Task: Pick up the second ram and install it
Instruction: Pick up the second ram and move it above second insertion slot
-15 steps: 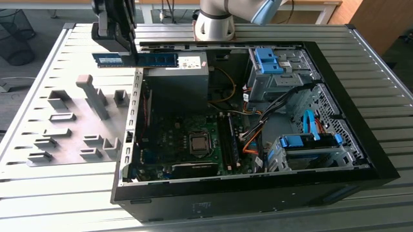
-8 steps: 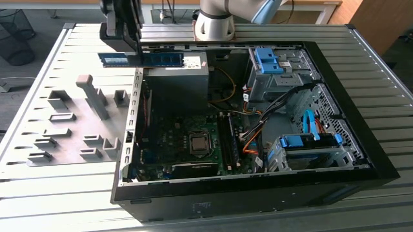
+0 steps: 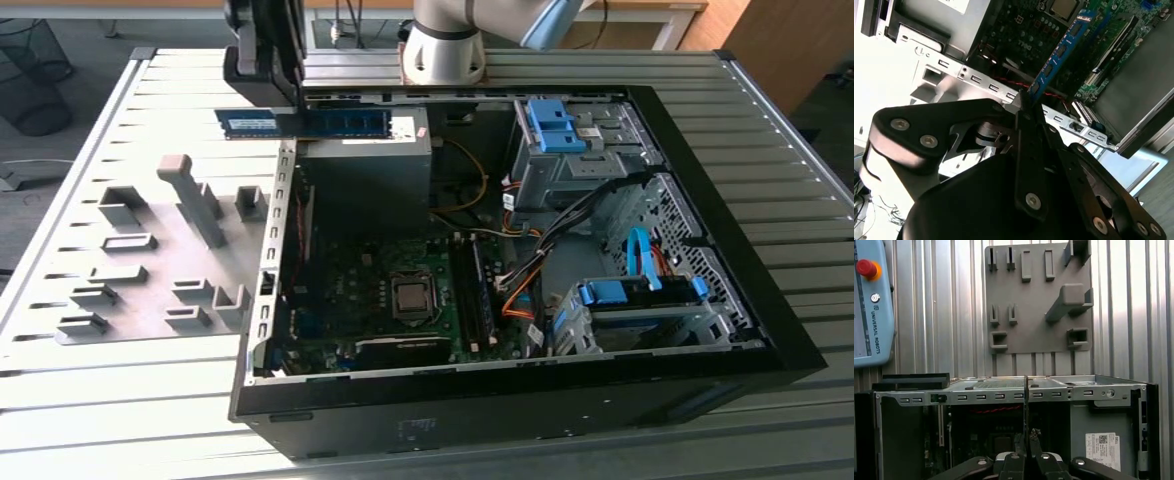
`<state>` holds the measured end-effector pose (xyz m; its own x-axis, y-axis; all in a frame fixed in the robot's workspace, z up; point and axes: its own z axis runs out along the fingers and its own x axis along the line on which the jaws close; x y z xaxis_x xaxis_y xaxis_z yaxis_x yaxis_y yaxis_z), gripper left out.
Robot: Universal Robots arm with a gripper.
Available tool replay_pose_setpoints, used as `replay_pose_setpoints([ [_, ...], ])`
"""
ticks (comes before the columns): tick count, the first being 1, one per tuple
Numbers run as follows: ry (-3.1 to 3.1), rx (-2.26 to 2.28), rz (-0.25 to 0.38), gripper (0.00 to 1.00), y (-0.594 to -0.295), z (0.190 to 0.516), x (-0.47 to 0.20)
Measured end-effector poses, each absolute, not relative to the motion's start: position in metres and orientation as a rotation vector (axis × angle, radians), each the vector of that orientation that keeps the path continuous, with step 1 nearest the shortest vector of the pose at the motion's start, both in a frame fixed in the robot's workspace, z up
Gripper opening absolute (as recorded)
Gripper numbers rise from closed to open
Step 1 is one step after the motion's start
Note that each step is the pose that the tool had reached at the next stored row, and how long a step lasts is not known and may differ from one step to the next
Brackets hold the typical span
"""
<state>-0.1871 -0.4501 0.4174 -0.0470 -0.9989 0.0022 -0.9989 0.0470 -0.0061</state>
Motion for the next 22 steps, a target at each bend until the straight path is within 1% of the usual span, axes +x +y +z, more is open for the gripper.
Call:
replay_pose_setpoints([
  [22,2.271,-2.167,-0.009,0.14,-0.450,0.417,-0.165],
])
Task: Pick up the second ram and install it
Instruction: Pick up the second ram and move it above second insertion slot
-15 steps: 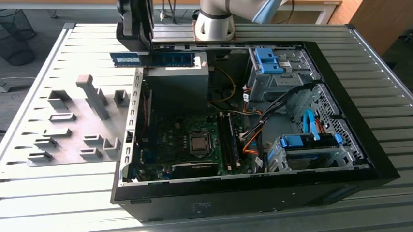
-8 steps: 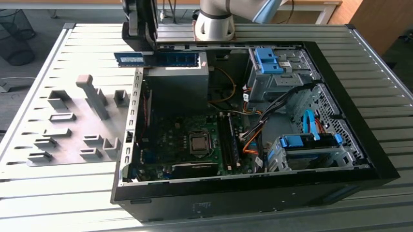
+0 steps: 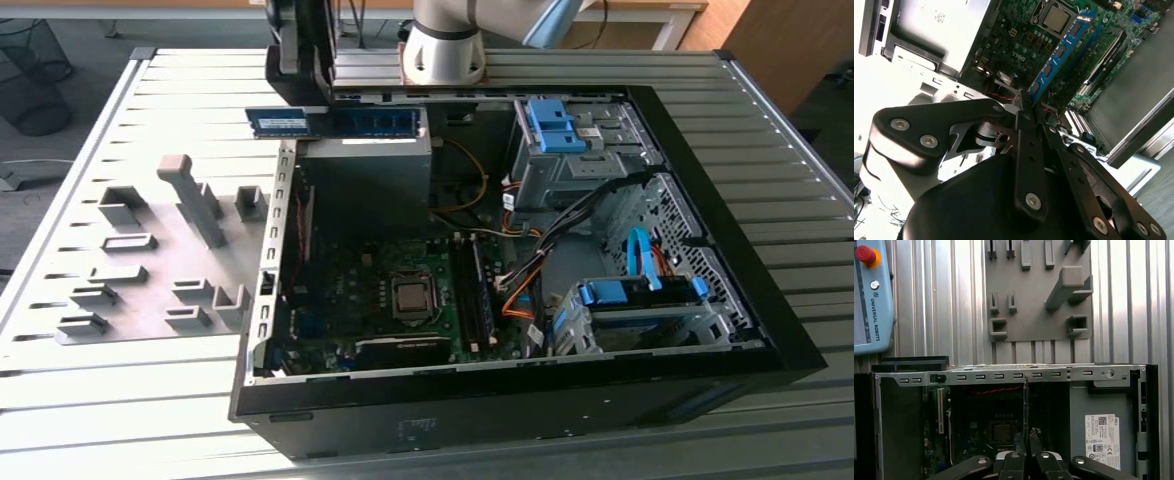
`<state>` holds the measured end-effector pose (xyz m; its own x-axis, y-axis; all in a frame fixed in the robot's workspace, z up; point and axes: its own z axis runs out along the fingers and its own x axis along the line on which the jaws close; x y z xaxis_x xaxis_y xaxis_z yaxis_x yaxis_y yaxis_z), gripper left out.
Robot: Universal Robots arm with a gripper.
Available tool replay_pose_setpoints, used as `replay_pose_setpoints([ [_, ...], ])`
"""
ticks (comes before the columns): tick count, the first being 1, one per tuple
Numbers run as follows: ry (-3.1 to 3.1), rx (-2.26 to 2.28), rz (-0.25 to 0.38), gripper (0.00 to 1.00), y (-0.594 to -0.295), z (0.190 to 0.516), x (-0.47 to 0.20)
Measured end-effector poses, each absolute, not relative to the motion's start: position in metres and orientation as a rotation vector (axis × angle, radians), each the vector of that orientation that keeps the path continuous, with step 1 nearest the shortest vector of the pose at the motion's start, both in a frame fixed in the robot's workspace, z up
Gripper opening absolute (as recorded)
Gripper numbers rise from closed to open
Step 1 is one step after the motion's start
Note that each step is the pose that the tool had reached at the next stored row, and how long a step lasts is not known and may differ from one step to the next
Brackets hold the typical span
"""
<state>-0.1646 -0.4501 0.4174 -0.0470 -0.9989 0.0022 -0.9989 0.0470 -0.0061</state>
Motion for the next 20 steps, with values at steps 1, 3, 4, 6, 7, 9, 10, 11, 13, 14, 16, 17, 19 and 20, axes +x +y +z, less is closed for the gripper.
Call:
replay_pose_setpoints([
  [1,2.271,-2.167,-0.009,0.14,-0.450,0.417,-0.164],
  [3,2.271,-2.167,-0.009,0.14,-0.450,0.417,-0.162],
  [4,2.271,-2.167,-0.009,0.14,-0.450,0.417,-0.161],
  [6,2.271,-2.167,-0.009,0.14,-0.450,0.417,-0.159],
  [7,2.271,-2.167,-0.009,0.14,-0.450,0.417,-0.158],
  [9,2.271,-2.167,-0.009,0.14,-0.450,0.417,-0.156],
  [10,2.271,-2.167,-0.009,0.14,-0.450,0.417,-0.155],
  [11,2.271,-2.167,-0.009,0.14,-0.450,0.417,-0.154],
  [13,2.271,-2.167,-0.009,0.14,-0.450,0.417,-0.152],
  [14,2.271,-2.167,-0.009,0.14,-0.450,0.417,-0.151],
  [16,2.271,-2.167,-0.009,0.14,-0.450,0.417,-0.149],
  [17,2.271,-2.167,-0.009,0.14,-0.450,0.417,-0.147],
  [19,2.271,-2.167,-0.009,0.14,-0.450,0.417,-0.145],
  [20,2.271,-2.167,-0.009,0.14,-0.450,0.417,-0.144],
])
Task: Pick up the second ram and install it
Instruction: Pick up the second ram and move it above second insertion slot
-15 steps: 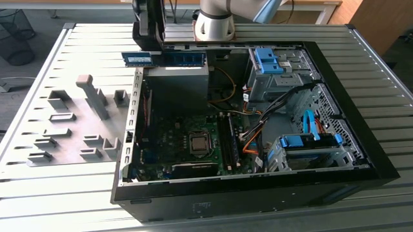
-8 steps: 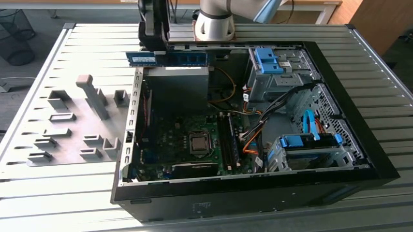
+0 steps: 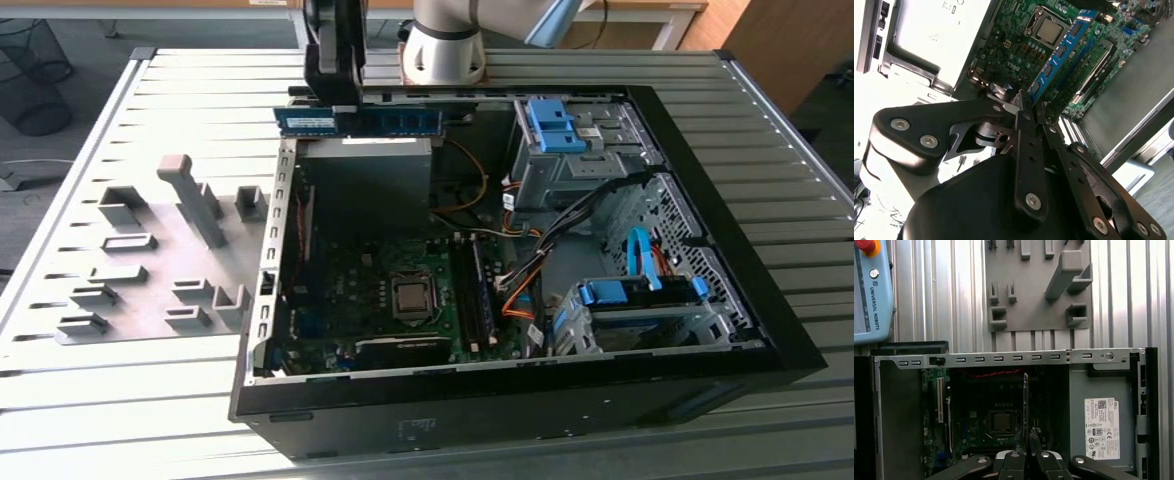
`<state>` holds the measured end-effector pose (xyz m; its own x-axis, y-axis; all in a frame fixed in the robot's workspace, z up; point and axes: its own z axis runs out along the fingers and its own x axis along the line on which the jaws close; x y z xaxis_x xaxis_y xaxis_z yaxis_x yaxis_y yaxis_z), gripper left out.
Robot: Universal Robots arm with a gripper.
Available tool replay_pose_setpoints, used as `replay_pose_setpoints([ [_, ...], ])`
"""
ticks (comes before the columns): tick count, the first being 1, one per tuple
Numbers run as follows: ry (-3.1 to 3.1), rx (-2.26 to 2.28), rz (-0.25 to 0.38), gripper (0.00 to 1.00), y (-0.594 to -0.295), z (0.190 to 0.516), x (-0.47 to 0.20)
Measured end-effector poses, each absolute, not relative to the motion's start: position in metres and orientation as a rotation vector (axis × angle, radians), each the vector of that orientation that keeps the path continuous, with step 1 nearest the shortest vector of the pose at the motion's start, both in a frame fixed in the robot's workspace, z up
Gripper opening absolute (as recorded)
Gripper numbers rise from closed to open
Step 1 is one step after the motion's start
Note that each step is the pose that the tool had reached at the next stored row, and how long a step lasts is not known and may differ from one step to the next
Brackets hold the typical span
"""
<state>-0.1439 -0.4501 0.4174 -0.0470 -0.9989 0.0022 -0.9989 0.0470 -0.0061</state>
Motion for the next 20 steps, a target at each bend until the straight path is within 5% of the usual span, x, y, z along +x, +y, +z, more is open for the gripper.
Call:
replay_pose_setpoints([
  [20,2.271,-2.167,-0.009,0.14,-0.450,0.417,-0.120],
])
